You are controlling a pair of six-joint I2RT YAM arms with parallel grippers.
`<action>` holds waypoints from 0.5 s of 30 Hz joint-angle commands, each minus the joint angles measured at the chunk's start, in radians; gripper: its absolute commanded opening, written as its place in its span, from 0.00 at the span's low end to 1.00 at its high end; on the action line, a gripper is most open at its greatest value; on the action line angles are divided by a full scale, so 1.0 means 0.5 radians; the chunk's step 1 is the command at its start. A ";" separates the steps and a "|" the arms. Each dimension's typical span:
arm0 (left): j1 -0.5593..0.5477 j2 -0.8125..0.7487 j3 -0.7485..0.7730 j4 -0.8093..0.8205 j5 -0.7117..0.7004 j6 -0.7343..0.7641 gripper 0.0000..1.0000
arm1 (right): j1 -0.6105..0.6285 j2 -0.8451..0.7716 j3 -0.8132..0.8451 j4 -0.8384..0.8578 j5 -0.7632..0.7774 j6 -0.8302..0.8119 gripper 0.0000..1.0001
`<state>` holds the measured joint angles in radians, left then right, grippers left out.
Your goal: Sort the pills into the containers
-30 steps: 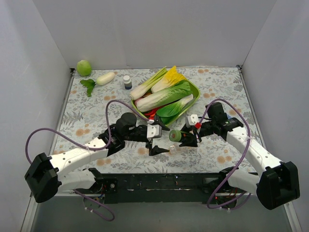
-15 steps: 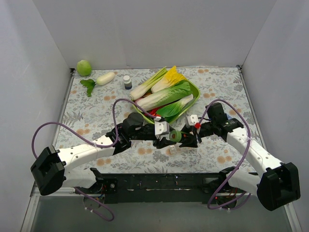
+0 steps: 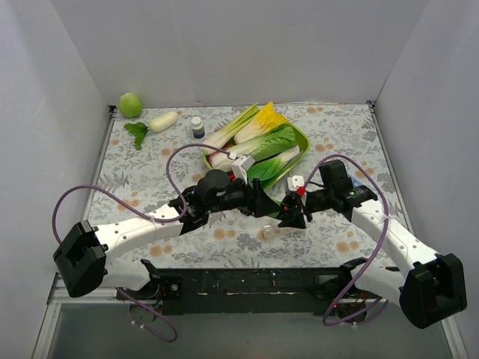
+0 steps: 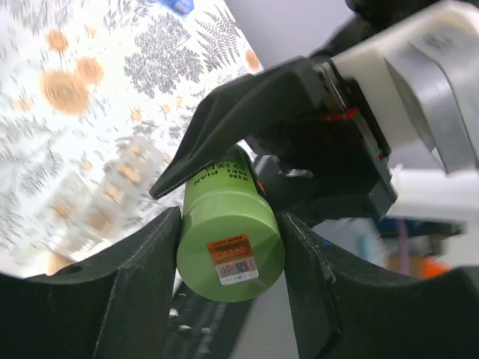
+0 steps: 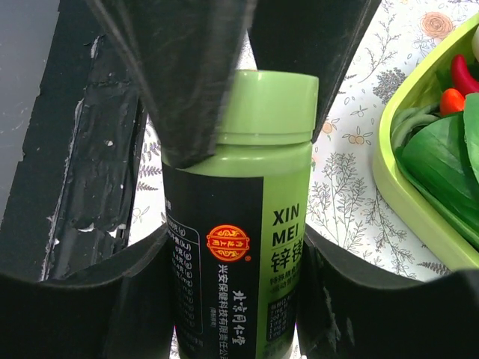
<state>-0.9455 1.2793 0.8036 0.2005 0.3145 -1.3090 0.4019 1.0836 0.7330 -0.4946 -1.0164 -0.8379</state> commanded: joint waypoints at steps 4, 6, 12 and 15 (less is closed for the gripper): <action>0.041 0.000 0.181 -0.388 -0.276 -1.345 0.00 | 0.003 -0.078 0.004 0.210 0.063 -0.012 0.02; 0.065 0.028 0.233 -0.523 -0.276 -1.419 0.00 | 0.003 -0.081 0.004 0.210 0.069 -0.005 0.02; 0.148 0.062 0.335 -0.656 -0.237 -1.536 0.00 | 0.000 -0.090 -0.003 0.222 0.072 0.007 0.02; 0.182 0.049 0.350 -0.604 -0.169 -1.401 0.25 | 0.000 -0.090 -0.003 0.228 0.069 0.019 0.02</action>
<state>-0.8932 1.3224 0.9306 -0.0914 0.2127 -1.9354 0.4042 1.0657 0.7254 -0.4160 -0.9665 -0.8112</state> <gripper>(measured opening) 0.507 0.592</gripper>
